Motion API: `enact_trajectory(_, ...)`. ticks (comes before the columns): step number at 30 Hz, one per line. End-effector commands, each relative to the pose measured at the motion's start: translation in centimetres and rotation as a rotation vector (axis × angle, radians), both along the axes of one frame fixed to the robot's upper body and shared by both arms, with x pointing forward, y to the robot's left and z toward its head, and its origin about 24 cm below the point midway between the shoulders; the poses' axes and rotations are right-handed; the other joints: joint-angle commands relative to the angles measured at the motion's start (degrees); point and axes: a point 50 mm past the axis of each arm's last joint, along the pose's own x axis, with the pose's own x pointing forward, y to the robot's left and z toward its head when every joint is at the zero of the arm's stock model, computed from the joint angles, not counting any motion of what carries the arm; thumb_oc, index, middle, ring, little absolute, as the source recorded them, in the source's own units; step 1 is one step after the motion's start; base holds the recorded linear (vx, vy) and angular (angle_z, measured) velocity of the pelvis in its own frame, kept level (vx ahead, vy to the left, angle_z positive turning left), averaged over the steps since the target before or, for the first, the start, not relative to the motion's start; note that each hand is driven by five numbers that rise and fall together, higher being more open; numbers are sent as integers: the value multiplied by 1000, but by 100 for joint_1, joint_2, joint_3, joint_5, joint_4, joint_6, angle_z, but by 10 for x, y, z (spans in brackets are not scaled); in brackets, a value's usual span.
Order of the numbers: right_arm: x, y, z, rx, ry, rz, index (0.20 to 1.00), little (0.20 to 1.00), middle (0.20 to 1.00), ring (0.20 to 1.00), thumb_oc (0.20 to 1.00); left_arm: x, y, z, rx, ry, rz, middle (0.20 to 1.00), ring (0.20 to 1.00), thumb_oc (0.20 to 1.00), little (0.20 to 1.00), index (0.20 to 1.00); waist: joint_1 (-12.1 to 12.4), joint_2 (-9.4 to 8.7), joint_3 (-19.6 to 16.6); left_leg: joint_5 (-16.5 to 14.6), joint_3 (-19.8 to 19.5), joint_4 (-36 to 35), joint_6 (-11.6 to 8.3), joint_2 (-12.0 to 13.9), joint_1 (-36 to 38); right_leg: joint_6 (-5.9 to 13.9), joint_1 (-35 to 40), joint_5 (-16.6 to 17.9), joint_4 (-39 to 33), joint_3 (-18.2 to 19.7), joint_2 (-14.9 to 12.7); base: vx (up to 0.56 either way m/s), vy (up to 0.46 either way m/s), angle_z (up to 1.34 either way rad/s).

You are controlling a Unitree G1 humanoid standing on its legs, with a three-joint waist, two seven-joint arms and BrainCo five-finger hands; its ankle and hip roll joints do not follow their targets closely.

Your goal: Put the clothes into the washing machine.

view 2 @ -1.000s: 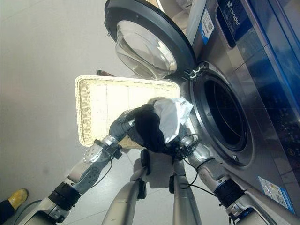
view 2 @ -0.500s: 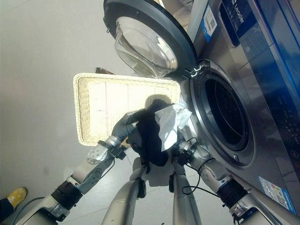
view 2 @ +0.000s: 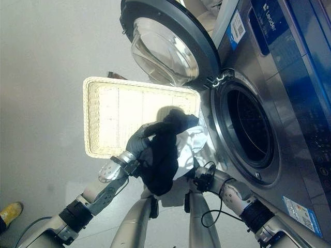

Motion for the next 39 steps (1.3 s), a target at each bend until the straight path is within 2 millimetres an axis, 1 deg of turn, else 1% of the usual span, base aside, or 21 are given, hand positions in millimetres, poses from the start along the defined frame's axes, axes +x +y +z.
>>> enact_trajectory(1,-34,58,25,326,52,333,1000,1000,1000,1000,1000,-15,-20,18,-12,-107,-128,200,200,200,200,200,201,-190,-141,-86,57,-172,-183,-126,56,321,-37,-360,238,-204,253,0,0,0)
enact_trajectory(3,-36,62,26,353,48,345,1000,1000,1000,1000,1000,-15,-22,16,-26,-90,-133,200,200,200,200,200,204,-187,-141,-74,55,-199,-188,-121,61,318,-31,-359,222,-214,255,0,0,0)
enact_trajectory(4,-36,64,29,384,38,329,805,805,805,805,805,-16,-23,13,-48,-68,-140,200,200,200,200,200,208,-182,-141,-64,50,-212,-194,-121,58,317,-34,-355,212,-235,245,0,0,0)
enact_trajectory(5,-34,64,31,401,27,306,539,539,539,539,539,-16,-23,12,-58,-57,-142,200,200,200,200,200,210,-179,-141,-61,52,-214,-198,-119,57,319,-35,-354,210,-249,237,0,0,0)
enact_trajectory(6,-31,64,34,424,9,265,216,216,216,216,216,-16,-23,10,-73,-41,-144,200,200,200,200,200,213,-172,-141,-53,55,-220,-202,-117,53,320,-42,-350,211,-274,226,0,0,0)
enact_trajectory(8,-27,63,38,451,-14,202,200,200,200,200,200,-15,-23,8,-102,-15,-141,200,200,200,200,200,215,-160,-141,-47,60,-230,-209,-113,45,317,-52,-353,208,-292,217,0,0,0)
enact_trajectory(10,-19,57,45,519,-62,96,200,200,200,200,200,-15,-19,-2,-144,48,-106,200,200,200,200,200,229,-116,-141,-34,63,-246,-208,-120,25,308,-70,-367,212,-356,187,-8,32,0)
enact_trajectory(15,-13,47,52,618,-74,20,200,200,200,200,200,-14,-8,-17,-153,108,-31,200,200,200,200,200,242,-54,-141,-8,47,-227,-203,-141,-30,302,-103,-372,237,-412,157,-2,6,0)
enact_trajectory(16,-13,47,52,618,-74,20,200,200,200,200,200,-14,-8,-17,-153,108,-31,200,200,200,200,200,242,-54,-141,-8,47,-227,-203,-141,-30,302,-103,-372,237,-412,157,0,0,0)
enact_trajectory(17,-12,45,53,621,-85,-2,200,200,200,200,200,-14,-5,-20,-162,118,-14,200,200,200,200,200,247,-45,-141,-3,45,-231,-200,-141,-33,300,-110,-372,242,-421,155,0,0,0)
enact_trajectory(18,-7,37,53,595,-133,-80,200,200,200,200,200,-13,4,-25,-204,141,31,200,200,200,200,200,250,-22,-141,10,60,-252,-200,-139,-43,297,-122,-375,238,-430,152,0,0,0)
enact_trajectory(20,-4,31,53,575,-162,-144,200,200,200,200,200,-12,11,-27,-244,151,61,200,200,200,200,200,260,-12,-141,16,58,-282,-197,-139,-33,293,-117,-384,232,-440,150,9,15,1)
enact_trajectory(23,1,18,51,607,-153,-217,200,200,200,200,200,-11,23,-28,-271,136,125,200,200,200,200,200,262,-1,-141,6,61,-290,-182,-141,-33,294,-138,-413,275,-460,153,0,0,0)
enact_trajectory(25,2,11,50,625,-148,-248,200,200,200,200,200,-11,29,-29,-280,137,146,200,200,200,200,200,260,-3,-141,-6,65,-271,-175,-143,-33,299,-140,-420,298,-465,147,0,0,0)
enact_trajectory(29,3,7,50,648,-135,-271,200,200,200,200,200,-11,33,-31,-265,137,156,200,200,200,200,200,260,-1,-141,-21,59,-234,-159,-158,-41,300,-150,-428,328,-456,148,0,0,0)
enact_trajectory(33,1,10,47,658,-95,-251,200,200,200,200,200,-11,32,-35,-236,147,147,200,200,200,200,200,249,4,-141,-40,37,-194,-144,-166,-50,296,-175,-436,371,-403,167,0,0,0)
enact_trajectory(34,0,13,45,646,-87,-238,200,200,200,200,200,-11,30,-36,-201,149,140,200,200,200,200,200,243,0,-141,-54,37,-162,-137,-160,-66,290,-187,-446,389,-361,180,0,0,0)
enact_trajectory(35,-1,15,44,637,-86,-226,200,200,200,200,200,-11,29,-37,-176,149,140,300,300,300,300,300,238,-1,-141,-60,31,-156,-136,-159,-70,287,-192,-448,388,-335,191,0,0,0)
enact_trajectory(36,-1,15,44,634,-86,-221,200,200,200,200,200,-11,28,-37,-169,150,143,438,438,438,438,438,236,-1,-141,-62,29,-154,-137,-159,-71,285,-194,-448,388,-328,194,0,0,0)
enact_trajectory(37,-2,18,43,621,-76,-200,200,200,200,200,200,-11,28,-39,-148,152,157,1000,1000,1000,1000,1000,234,3,-141,-61,13,-148,-133,-165,-78,280,-200,-449,390,-314,202,0,0,0)
enact_trajectory(39,-4,24,40,575,-57,-167,200,200,200,200,200,-9,29,-37,-128,143,177,1000,1000,1000,1000,1000,233,6,-141,-60,-6,-143,-133,-174,-80,271,-203,-455,394,-283,223,22,-49,0)
